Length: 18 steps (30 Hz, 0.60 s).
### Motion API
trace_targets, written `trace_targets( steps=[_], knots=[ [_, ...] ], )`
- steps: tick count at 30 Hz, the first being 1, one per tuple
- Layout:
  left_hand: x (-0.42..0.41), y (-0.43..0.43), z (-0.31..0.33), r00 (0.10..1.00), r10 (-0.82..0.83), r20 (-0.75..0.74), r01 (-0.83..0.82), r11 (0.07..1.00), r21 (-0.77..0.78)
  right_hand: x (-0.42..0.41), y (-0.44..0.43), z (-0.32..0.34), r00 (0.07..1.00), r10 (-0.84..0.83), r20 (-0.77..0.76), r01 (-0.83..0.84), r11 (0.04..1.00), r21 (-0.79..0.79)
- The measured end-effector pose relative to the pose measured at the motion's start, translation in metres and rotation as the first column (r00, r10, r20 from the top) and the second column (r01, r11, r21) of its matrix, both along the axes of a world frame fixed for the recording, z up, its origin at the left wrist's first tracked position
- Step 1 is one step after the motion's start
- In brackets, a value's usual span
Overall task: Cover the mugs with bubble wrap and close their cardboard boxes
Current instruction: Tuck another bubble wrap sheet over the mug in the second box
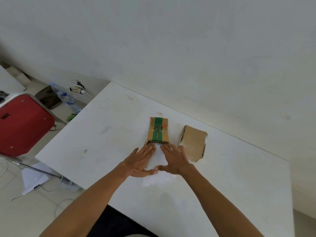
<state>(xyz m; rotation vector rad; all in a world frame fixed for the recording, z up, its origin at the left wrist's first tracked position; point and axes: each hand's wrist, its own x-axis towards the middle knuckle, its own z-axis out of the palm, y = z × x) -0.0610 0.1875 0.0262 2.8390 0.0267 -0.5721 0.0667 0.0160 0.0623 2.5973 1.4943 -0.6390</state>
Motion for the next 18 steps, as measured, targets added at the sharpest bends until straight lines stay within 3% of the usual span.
trace_targets(
  steps=[2, 5, 7, 14, 18],
  knots=[
    [0.000, 0.000, 0.002, 0.998, -0.012, 0.057, 0.013, 1.000, -0.012, 0.001, 0.005, -0.001, 1.000, -0.015, 0.016, 0.016, 1.000, -0.011],
    [-0.002, -0.002, -0.001, 0.954, -0.026, 0.298, 0.021, 1.000, 0.021, 0.000, 0.011, -0.005, 0.997, -0.079, 0.000, 0.079, 0.997, 0.011],
    [-0.006, -0.005, -0.007, 0.936, -0.025, 0.350, 0.021, 1.000, 0.015, 0.001, 0.016, -0.003, 0.996, -0.088, 0.004, 0.088, 0.996, 0.019],
    [0.002, -0.007, -0.014, 0.959, -0.007, 0.285, 0.009, 1.000, -0.004, 0.008, 0.030, -0.002, 0.996, -0.028, 0.088, 0.029, 1.000, -0.007],
    [0.008, 0.007, -0.004, 0.978, -0.030, 0.206, 0.017, 0.998, 0.066, 0.010, 0.025, 0.001, 0.997, -0.007, 0.073, 0.007, 1.000, -0.005]
  ],
)
